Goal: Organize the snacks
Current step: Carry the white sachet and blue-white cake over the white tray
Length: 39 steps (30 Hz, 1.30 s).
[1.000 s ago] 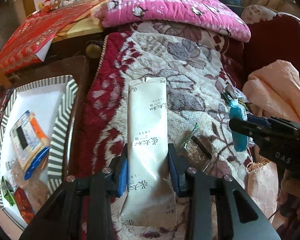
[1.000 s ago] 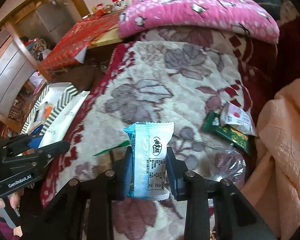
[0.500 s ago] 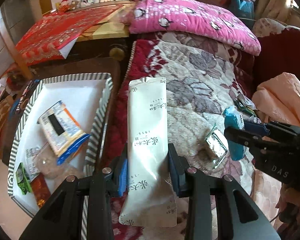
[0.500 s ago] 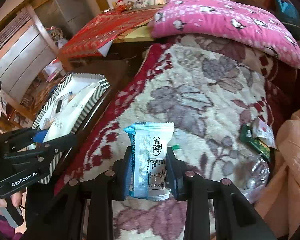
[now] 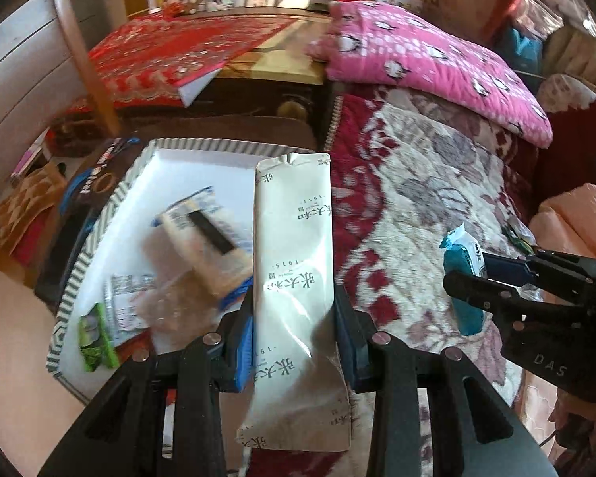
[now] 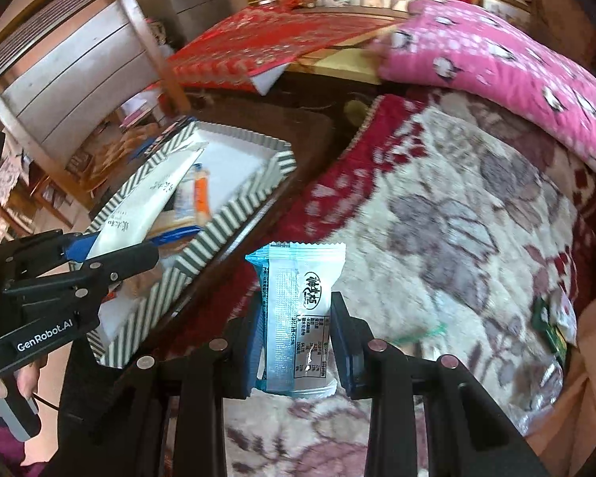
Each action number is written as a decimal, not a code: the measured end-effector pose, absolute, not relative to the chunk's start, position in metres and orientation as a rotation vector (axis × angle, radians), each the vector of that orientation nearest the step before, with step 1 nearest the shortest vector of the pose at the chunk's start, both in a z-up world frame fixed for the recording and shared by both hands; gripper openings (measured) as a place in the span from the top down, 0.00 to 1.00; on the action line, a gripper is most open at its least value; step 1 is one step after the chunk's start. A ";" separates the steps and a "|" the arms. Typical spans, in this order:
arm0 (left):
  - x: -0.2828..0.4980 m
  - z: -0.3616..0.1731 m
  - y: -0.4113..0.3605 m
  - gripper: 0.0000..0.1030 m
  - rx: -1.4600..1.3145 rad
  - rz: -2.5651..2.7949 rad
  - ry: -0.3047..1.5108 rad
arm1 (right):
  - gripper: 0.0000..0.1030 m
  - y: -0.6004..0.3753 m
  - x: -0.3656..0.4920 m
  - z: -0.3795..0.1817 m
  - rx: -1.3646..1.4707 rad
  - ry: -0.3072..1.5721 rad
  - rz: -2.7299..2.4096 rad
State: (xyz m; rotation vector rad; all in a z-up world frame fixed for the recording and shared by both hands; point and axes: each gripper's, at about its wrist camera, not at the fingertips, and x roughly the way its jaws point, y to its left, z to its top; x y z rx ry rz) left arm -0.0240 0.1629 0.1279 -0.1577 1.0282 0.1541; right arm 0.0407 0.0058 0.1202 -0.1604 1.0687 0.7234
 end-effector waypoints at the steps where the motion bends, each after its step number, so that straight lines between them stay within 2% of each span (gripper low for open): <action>1: -0.026 0.128 0.168 0.67 -0.163 0.164 1.028 | 0.68 0.011 0.040 0.121 -0.165 1.069 0.732; 22: -0.068 0.121 0.262 0.67 -0.285 0.338 1.027 | 0.68 0.117 0.018 0.126 -0.303 1.068 0.895; 39: -0.074 0.093 0.288 0.67 -0.334 0.396 1.081 | 0.67 0.180 0.004 0.108 -0.357 1.127 1.014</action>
